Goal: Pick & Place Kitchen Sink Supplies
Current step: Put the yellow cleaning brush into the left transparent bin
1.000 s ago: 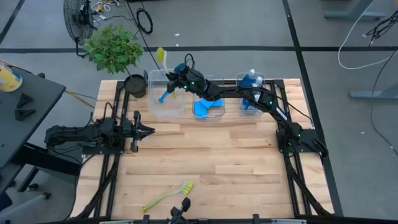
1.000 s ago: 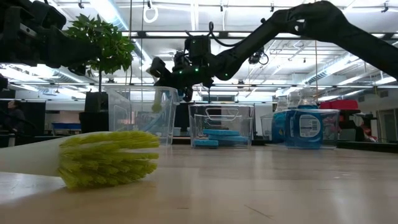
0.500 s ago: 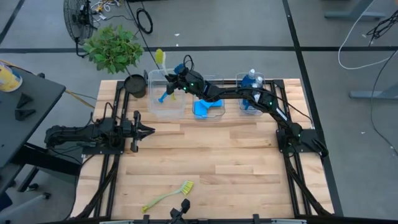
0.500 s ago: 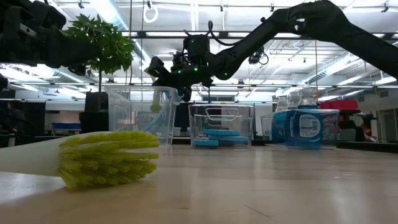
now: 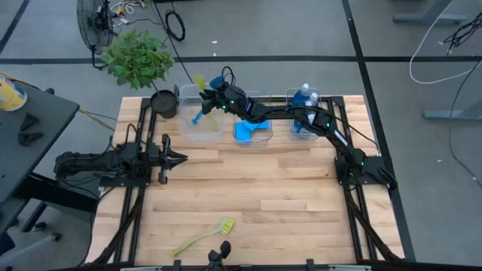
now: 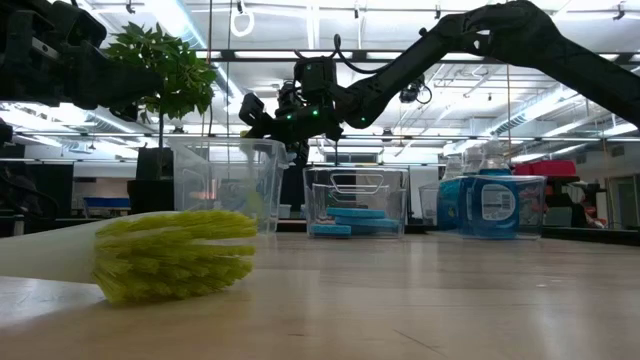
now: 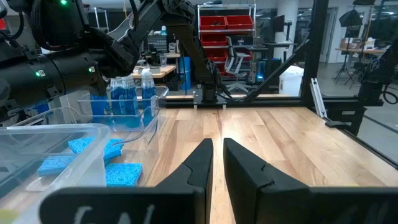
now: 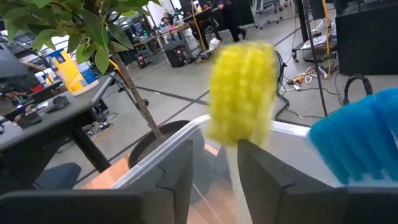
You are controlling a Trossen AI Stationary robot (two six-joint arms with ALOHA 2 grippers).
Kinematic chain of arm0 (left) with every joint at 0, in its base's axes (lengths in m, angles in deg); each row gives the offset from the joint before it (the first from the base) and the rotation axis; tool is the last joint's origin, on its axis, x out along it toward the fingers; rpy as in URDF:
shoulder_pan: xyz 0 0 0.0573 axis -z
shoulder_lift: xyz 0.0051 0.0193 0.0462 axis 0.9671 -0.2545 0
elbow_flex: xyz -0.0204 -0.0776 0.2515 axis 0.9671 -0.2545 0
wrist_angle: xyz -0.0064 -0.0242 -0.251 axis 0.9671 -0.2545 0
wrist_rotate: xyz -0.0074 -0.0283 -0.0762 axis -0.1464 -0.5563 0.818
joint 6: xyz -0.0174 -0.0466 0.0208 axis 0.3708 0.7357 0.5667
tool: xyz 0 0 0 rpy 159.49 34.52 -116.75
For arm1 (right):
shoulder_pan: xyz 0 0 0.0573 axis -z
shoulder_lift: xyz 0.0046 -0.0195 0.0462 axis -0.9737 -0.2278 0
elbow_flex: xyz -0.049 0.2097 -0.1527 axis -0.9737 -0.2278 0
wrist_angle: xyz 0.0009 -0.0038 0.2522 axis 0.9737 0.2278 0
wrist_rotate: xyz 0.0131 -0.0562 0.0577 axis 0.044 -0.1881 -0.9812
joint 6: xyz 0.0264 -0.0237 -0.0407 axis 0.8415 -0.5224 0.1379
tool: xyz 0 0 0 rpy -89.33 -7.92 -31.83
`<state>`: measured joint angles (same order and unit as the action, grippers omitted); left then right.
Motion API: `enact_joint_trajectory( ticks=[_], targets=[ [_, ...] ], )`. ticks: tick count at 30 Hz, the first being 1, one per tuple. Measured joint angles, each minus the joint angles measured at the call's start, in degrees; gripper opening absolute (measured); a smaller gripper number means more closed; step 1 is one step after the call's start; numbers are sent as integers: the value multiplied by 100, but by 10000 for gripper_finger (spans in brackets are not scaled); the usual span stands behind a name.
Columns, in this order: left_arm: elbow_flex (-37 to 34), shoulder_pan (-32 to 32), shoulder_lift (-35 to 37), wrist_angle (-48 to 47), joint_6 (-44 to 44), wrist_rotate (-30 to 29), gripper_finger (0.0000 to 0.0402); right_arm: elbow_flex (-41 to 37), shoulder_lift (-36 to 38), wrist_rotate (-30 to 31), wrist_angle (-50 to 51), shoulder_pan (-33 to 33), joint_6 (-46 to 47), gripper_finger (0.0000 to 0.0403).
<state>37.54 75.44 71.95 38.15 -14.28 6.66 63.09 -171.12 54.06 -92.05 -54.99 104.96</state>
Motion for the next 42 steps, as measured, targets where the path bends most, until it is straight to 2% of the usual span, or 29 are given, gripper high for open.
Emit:
enact_joint_trajectory(
  ticks=[6, 16, 22, 34, 42],
  targets=[
    [-1, 0, 0, 0, 0, 0, 44, 0, 0, -4, -2, -2, 4, 142],
    [-1, 0, 2, -1, -1, 0, 44, 0, 281, -38, -2, -92, -274, 144],
    [1, -1, 2, -1, -1, 2, 44, 0, 611, -590, 301, -250, -534, 144],
    [1, 0, 2, 0, 0, 0, 44, 0, 1415, -1713, 1617, -695, -824, 144],
    [-1, 0, 0, -2, -2, 0, 44, 0, 1873, -1984, 2507, -1174, -1554, 144]
  ],
)
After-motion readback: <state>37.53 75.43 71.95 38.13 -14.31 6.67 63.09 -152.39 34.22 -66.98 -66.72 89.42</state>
